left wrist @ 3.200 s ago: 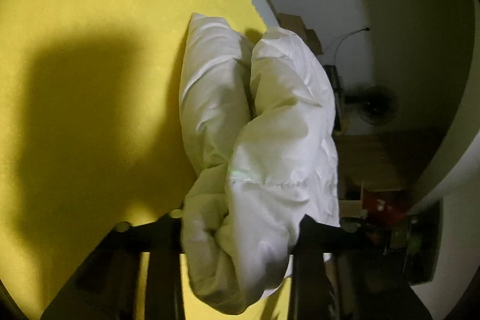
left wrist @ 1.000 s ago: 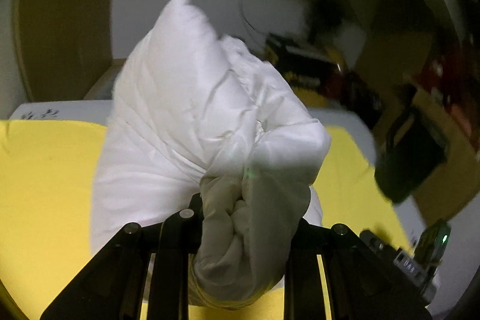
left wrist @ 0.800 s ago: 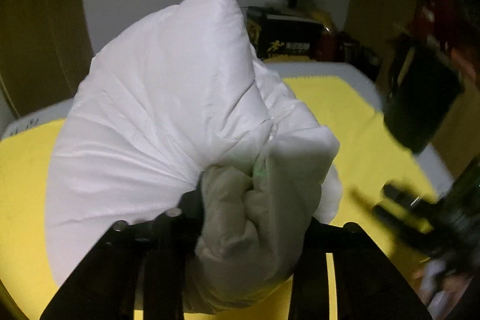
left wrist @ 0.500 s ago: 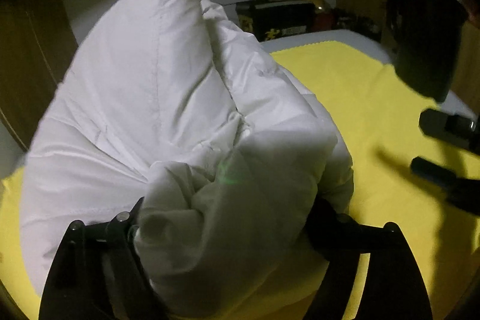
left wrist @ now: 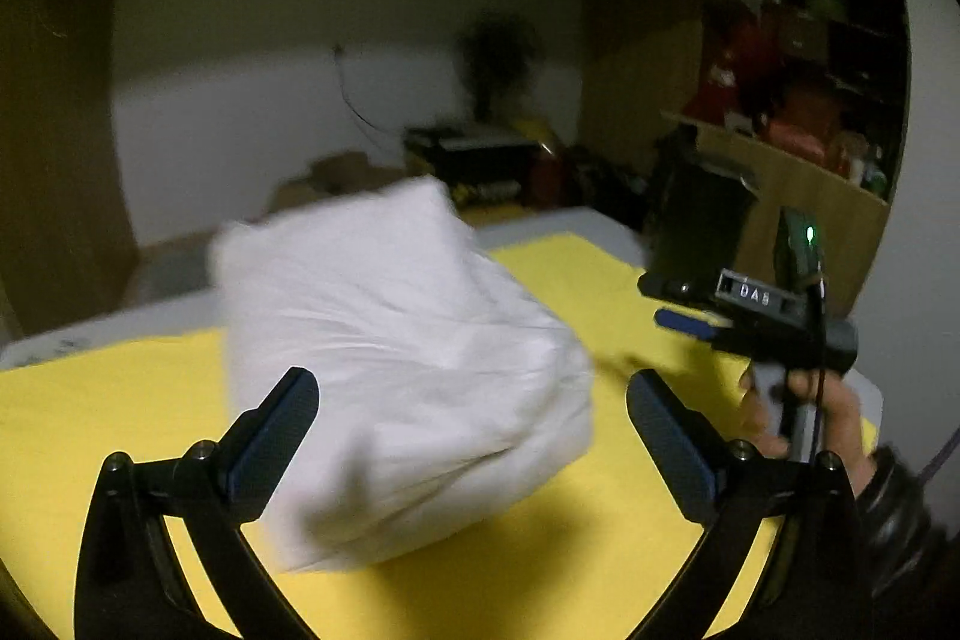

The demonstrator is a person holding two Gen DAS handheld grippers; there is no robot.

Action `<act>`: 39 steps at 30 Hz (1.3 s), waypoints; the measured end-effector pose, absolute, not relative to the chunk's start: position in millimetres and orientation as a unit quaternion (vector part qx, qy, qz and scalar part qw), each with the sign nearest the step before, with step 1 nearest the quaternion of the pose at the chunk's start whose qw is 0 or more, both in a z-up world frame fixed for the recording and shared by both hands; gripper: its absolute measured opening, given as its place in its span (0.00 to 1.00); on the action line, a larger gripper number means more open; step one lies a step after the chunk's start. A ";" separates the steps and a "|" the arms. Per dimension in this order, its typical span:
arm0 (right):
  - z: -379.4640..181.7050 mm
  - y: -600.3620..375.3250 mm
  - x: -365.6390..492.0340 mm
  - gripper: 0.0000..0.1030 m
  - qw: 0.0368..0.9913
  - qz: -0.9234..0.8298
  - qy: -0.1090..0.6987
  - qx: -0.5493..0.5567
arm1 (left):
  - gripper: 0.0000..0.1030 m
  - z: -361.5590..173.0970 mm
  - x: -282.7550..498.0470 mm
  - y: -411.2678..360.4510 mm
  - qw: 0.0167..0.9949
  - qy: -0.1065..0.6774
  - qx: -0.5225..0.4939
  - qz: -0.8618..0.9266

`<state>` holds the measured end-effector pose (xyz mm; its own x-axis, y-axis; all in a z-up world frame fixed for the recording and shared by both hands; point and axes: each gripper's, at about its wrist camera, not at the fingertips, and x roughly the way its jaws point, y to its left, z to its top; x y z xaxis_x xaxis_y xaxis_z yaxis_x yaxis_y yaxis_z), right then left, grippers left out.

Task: Fold large clothes

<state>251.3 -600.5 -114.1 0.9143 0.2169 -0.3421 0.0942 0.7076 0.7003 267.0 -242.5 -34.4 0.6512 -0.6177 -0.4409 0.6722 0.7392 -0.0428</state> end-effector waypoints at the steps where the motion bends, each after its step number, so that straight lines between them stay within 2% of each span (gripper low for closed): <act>1: -94.6 -583.0 258.9 0.73 0.911 0.041 0.214 0.351 | 1.00 -29.2 264.3 -220.1 0.910 0.220 0.057 -0.347; 2: -81.3 -569.7 267.6 0.78 0.915 0.046 0.229 0.329 | 1.00 -28.0 262.1 -196.8 0.911 0.223 0.052 -0.342; 4: -51.1 -536.0 298.0 0.78 0.917 0.071 0.275 0.280 | 1.00 -29.0 261.3 -164.6 0.915 0.233 0.029 -0.327; 7: -34.8 -502.8 343.4 0.78 0.909 0.093 0.343 0.220 | 1.00 -34.4 254.2 -122.0 0.916 0.252 -0.005 -0.312; 11: -66.3 -470.8 409.3 0.78 0.841 0.095 0.506 0.165 | 1.00 -48.0 248.0 -86.5 0.913 0.278 -0.027 -0.297; 13: -79.2 -466.5 423.8 0.78 0.825 0.090 0.534 0.161 | 1.00 -48.2 247.7 -70.6 0.911 0.285 -0.039 -0.295; 14: -83.8 -465.5 427.0 0.62 0.821 0.090 0.541 0.157 | 1.00 -48.6 247.7 -62.6 0.911 0.288 -0.045 -0.293; 16: -86.0 -473.1 429.8 0.23 0.827 0.075 0.529 0.175 | 1.00 -45.6 249.2 -63.0 0.911 0.290 -0.049 -0.289; 19: -82.7 -478.9 416.4 0.13 0.836 0.094 0.505 0.192 | 1.00 -42.3 255.8 -48.5 0.912 0.293 -0.057 -0.282; 25: -64.9 -498.8 353.8 0.09 0.892 0.111 0.372 0.230 | 1.00 -45.1 289.1 -57.6 0.911 0.302 -0.070 -0.271; 32: -148.6 -515.6 368.7 0.09 0.871 0.115 0.356 0.319 | 1.00 -30.5 357.2 -122.3 0.923 0.319 -0.018 -0.213; 35: -164.5 -517.7 368.6 0.09 0.869 0.130 0.331 0.343 | 1.00 -26.9 406.9 -169.7 0.933 0.310 0.011 -0.185; 39: -168.8 -523.4 368.9 0.09 0.865 0.139 0.334 0.349 | 1.00 -37.9 470.6 -238.1 0.922 0.338 0.007 -0.189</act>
<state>368.9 -523.4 -168.8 0.7388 0.4735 -0.4796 -0.0082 0.7178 0.6962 470.6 -238.1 -37.9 0.7000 -0.3431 -0.6263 0.3527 0.9287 -0.1147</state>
